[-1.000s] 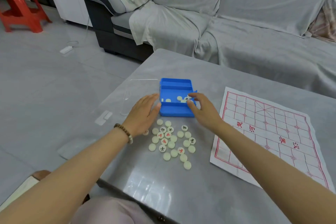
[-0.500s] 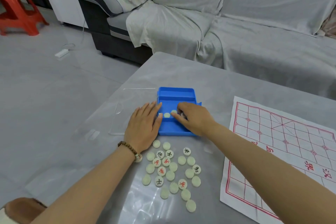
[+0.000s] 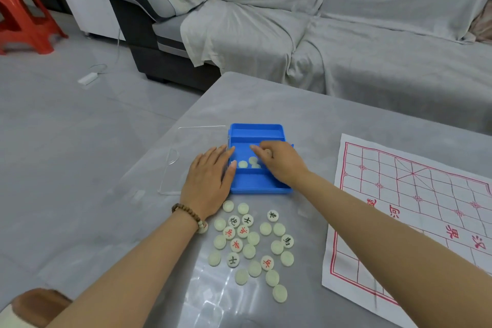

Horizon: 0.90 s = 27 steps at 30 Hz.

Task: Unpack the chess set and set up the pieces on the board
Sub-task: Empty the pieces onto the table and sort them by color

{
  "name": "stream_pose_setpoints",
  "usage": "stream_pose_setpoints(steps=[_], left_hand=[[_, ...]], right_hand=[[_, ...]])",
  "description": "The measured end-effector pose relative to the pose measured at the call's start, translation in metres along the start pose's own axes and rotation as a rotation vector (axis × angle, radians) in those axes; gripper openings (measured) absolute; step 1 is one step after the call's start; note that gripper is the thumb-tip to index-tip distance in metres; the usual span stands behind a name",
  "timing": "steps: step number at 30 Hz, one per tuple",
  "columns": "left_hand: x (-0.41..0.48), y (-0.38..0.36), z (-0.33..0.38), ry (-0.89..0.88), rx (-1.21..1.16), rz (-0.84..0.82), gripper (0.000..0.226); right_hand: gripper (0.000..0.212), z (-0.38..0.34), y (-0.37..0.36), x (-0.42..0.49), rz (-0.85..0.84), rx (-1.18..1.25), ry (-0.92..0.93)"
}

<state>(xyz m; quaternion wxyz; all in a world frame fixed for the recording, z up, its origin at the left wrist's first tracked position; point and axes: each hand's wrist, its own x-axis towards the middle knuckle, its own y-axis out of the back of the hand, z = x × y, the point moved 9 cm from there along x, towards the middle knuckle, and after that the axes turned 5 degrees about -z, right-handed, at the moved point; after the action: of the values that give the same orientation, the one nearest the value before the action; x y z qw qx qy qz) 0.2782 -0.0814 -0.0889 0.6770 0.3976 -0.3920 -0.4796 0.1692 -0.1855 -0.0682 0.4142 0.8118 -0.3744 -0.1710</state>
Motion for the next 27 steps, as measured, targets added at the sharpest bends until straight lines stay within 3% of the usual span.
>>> stream_pose_setpoints(steps=[2, 4, 12, 16, 21, 27], left_hand=[[-0.002, 0.003, 0.002, -0.039, -0.126, -0.027, 0.072], [-0.007, 0.012, 0.007, -0.100, -0.220, -0.047, 0.072], [-0.096, 0.051, 0.038, -0.152, -0.466, 0.079, 0.053], [-0.143, 0.036, 0.041, -0.174, -0.400, 0.035, 0.057], [-0.178, 0.031, 0.038, -0.140, -0.345, 0.057, 0.052], [-0.209, 0.020, 0.053, -0.239, -0.195, -0.091, 0.053]], right_hand=[[0.049, -0.003, 0.021, -0.008, 0.174, 0.375, -0.068], [0.047, -0.021, 0.035, -0.028, 0.232, 0.469, -0.023], [0.038, -0.051, -0.032, -0.194, -0.147, -0.035, 0.132], [0.033, -0.078, -0.065, -0.234, -0.116, -0.291, 0.400], [0.028, -0.082, -0.068, -0.222, -0.062, -0.242, 0.391], [0.036, -0.061, -0.046, -0.225, -0.040, -0.062, 0.283]])
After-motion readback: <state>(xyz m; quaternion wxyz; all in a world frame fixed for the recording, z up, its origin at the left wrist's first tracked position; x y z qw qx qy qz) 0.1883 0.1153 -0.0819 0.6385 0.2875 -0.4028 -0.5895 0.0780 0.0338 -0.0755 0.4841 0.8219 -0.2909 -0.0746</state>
